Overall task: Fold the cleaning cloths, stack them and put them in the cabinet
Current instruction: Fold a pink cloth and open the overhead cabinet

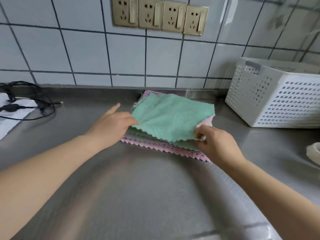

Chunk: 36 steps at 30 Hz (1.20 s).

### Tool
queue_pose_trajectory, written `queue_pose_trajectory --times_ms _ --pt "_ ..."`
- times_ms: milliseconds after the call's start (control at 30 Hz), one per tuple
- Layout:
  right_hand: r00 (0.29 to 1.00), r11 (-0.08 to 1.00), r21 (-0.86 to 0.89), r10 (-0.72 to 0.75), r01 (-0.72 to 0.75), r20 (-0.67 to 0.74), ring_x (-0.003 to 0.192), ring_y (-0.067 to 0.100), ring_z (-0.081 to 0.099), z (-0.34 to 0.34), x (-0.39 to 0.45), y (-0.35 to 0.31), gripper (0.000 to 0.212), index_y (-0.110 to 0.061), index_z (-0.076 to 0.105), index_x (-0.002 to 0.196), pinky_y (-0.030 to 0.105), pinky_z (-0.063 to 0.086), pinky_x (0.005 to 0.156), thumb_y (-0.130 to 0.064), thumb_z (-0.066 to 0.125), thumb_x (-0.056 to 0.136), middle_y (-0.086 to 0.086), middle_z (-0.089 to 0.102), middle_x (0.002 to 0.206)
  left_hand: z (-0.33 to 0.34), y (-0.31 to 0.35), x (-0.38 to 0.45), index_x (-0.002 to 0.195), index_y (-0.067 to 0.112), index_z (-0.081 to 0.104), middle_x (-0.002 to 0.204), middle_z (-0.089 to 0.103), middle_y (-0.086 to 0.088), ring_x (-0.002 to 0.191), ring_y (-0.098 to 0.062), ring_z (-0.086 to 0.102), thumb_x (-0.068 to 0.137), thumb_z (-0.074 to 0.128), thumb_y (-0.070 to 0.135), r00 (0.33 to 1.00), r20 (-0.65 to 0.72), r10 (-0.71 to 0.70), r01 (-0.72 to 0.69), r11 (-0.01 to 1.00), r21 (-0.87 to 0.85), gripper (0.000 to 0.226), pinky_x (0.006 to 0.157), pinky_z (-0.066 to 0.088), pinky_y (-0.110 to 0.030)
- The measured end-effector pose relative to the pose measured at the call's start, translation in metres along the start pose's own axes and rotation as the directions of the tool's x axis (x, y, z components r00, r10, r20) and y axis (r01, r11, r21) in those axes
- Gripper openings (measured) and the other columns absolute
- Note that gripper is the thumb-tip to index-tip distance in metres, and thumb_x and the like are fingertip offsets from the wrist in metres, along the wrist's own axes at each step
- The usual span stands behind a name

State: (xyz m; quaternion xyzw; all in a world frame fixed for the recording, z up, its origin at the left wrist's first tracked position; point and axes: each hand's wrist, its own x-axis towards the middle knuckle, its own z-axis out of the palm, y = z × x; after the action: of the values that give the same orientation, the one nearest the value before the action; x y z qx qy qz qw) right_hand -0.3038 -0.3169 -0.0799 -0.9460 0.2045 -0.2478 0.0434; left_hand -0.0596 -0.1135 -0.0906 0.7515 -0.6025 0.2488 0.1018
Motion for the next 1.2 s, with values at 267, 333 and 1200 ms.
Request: queue_pose_trajectory --times_ms 267,333,1200 --pt "0.99 0.986 -0.081 -0.142 0.143 0.015 0.117 0.029 0.058 -0.048 -0.079 -0.013 0.021 -0.017 0.057 0.079 0.045 0.042 0.097 -0.031 0.073 0.077 0.001 0.066 0.116 -0.073 0.06 -0.079 0.095 0.021 0.07 0.079 0.063 0.006 0.064 -0.014 0.063 0.081 0.033 0.012 0.992 -0.07 0.109 -0.101 0.988 0.121 0.04 0.113 0.014 -0.04" --pt "0.972 0.971 -0.115 -0.196 0.212 0.131 0.137 0.022 0.038 -0.057 -0.095 -0.015 0.026 -0.025 0.048 0.07 0.056 0.02 0.112 -0.036 0.069 0.078 -0.004 0.056 0.135 -0.087 0.076 -0.105 0.096 0.023 0.067 0.078 0.06 0.01 0.068 -0.006 0.058 0.082 0.034 0.014 0.99 -0.048 0.131 -0.127 0.989 0.074 0.037 0.111 0.021 -0.039" --pt "0.962 0.92 0.34 0.111 -0.195 0.251 0.076 -0.01 0.056 -0.055 -0.098 -0.029 0.019 -0.032 0.058 0.096 0.004 0.043 0.065 -0.017 0.064 0.087 -0.016 0.062 0.087 -0.105 0.135 -0.164 0.098 0.028 0.036 0.107 0.054 0.0 0.072 -0.008 0.053 0.092 0.051 0.008 0.755 0.17 -0.633 0.58 0.524 -0.624 0.025 0.062 0.037 -0.009"
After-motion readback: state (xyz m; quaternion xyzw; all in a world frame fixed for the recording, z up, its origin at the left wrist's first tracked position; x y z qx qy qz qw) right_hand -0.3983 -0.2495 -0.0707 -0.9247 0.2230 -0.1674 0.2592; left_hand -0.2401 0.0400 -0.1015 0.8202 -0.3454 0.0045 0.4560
